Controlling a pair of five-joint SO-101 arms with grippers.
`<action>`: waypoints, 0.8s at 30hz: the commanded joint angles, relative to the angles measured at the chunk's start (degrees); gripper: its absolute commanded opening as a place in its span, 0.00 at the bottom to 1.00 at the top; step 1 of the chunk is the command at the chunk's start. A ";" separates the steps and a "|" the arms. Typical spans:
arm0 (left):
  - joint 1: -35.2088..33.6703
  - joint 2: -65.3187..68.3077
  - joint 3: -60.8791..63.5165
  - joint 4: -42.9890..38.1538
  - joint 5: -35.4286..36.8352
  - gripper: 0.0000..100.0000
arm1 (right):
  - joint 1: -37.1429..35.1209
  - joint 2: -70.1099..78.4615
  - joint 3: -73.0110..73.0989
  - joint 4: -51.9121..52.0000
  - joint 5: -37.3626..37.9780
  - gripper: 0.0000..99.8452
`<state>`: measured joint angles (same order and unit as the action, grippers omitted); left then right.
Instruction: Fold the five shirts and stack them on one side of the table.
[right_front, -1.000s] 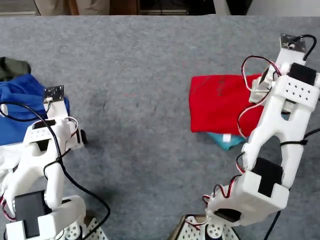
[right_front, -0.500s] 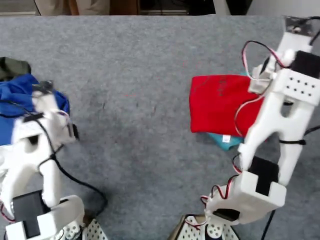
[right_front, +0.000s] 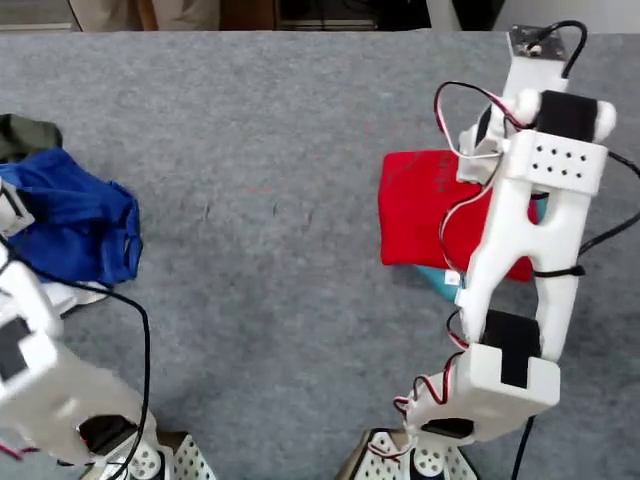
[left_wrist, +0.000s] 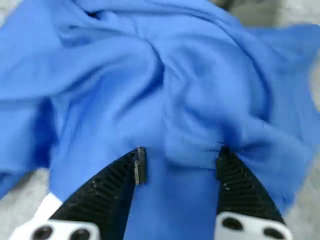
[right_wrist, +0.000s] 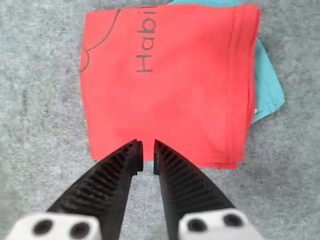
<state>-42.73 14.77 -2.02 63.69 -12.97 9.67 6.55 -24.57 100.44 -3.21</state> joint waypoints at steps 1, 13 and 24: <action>0.97 8.92 -8.53 -1.49 4.48 0.23 | -1.45 -0.22 -0.22 0.62 -1.05 0.05; 3.78 5.14 -32.97 18.55 13.89 0.02 | -1.27 -0.22 -0.22 0.79 -1.05 0.05; 29.19 -10.77 -48.88 37.19 13.89 0.02 | -0.92 -0.22 -0.22 0.88 -1.05 0.05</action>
<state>-21.19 12.22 -47.56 100.00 0.57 9.05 6.55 -24.57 100.62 -3.56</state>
